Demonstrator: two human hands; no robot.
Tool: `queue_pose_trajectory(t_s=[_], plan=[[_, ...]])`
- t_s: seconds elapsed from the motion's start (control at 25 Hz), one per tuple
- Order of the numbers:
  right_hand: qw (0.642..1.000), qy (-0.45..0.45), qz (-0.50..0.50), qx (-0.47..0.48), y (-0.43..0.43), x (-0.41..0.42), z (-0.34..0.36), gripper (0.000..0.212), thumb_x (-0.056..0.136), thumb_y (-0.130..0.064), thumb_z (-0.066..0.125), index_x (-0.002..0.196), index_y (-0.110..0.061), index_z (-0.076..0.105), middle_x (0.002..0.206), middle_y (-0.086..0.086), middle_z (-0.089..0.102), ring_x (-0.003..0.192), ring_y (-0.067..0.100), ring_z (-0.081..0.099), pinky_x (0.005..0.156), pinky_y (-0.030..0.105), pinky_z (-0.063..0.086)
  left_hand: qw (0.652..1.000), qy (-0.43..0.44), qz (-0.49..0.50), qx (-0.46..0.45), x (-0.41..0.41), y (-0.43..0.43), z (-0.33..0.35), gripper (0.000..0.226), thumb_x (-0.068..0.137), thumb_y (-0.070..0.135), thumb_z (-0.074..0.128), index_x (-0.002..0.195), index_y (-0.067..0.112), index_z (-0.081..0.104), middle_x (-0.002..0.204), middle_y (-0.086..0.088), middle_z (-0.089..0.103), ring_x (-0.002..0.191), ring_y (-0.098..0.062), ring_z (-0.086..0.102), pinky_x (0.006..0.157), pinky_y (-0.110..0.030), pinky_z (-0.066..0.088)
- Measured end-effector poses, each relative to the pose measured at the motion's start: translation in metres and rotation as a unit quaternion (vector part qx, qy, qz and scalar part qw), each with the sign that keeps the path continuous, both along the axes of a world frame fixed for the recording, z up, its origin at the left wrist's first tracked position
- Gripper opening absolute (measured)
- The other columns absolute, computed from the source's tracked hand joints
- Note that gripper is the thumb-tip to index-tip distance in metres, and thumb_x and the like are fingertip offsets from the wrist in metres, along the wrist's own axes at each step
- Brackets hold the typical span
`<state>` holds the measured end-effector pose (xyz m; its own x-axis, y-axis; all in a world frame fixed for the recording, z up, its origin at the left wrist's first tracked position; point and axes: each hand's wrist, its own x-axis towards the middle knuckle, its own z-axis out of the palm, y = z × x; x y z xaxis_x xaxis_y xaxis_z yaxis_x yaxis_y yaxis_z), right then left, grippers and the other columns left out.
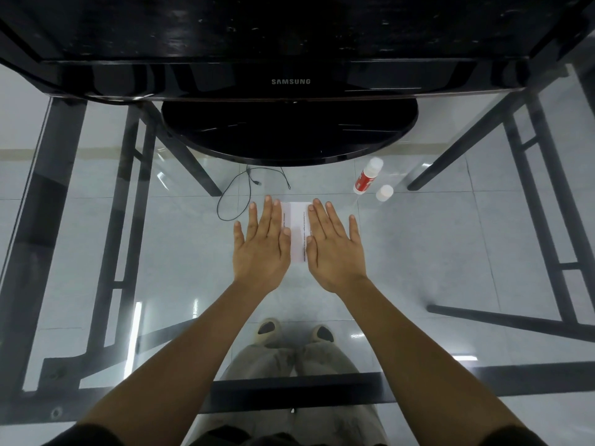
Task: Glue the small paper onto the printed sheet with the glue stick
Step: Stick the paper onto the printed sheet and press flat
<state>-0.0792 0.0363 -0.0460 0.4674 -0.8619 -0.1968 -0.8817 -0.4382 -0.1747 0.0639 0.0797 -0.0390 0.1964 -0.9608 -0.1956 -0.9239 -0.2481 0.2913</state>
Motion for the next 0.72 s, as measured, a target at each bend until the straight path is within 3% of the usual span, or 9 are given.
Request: queue_pose_trajectory(t_s=[0.2,0.36,0.72], plan=[[1.000,0.014,0.004,0.003,-0.0001,0.0003,0.0005,0.060,0.096,-0.046,0.008,0.146,-0.022,-0.013,0.157,-0.003,-0.012,0.137,0.013,-0.025,0.110,0.041,-0.018,0.993,-0.086,-0.080,0.029,-0.0057,-0.0095,-0.0012,0.054,0.092,0.046,-0.004,0.138,0.027,-0.025,0.155,0.008,-0.016,0.136,-0.016,-0.028,0.106,-0.051,-0.018],[1.000,0.008,-0.001,0.004,0.0004,-0.0003,0.0014,0.059,0.097,-0.044,0.010,0.146,-0.020,-0.012,0.157,-0.002,-0.011,0.137,0.012,-0.024,0.111,0.041,-0.015,0.992,-0.115,-0.031,0.046,-0.0072,-0.0059,-0.0038,0.055,0.091,0.047,-0.008,0.137,0.026,-0.028,0.156,0.008,-0.016,0.140,-0.022,-0.023,0.101,-0.059,-0.019],[0.999,0.040,-0.013,-0.010,0.0015,0.0029,0.0026,0.060,0.096,-0.043,0.008,0.145,-0.017,-0.015,0.157,0.001,-0.011,0.142,0.017,-0.015,0.109,0.042,-0.017,0.993,-0.106,-0.001,0.054,-0.0097,-0.0048,-0.0055,0.057,0.087,0.048,-0.014,0.137,0.027,-0.030,0.156,0.009,-0.017,0.140,-0.023,-0.023,0.101,-0.061,-0.016]])
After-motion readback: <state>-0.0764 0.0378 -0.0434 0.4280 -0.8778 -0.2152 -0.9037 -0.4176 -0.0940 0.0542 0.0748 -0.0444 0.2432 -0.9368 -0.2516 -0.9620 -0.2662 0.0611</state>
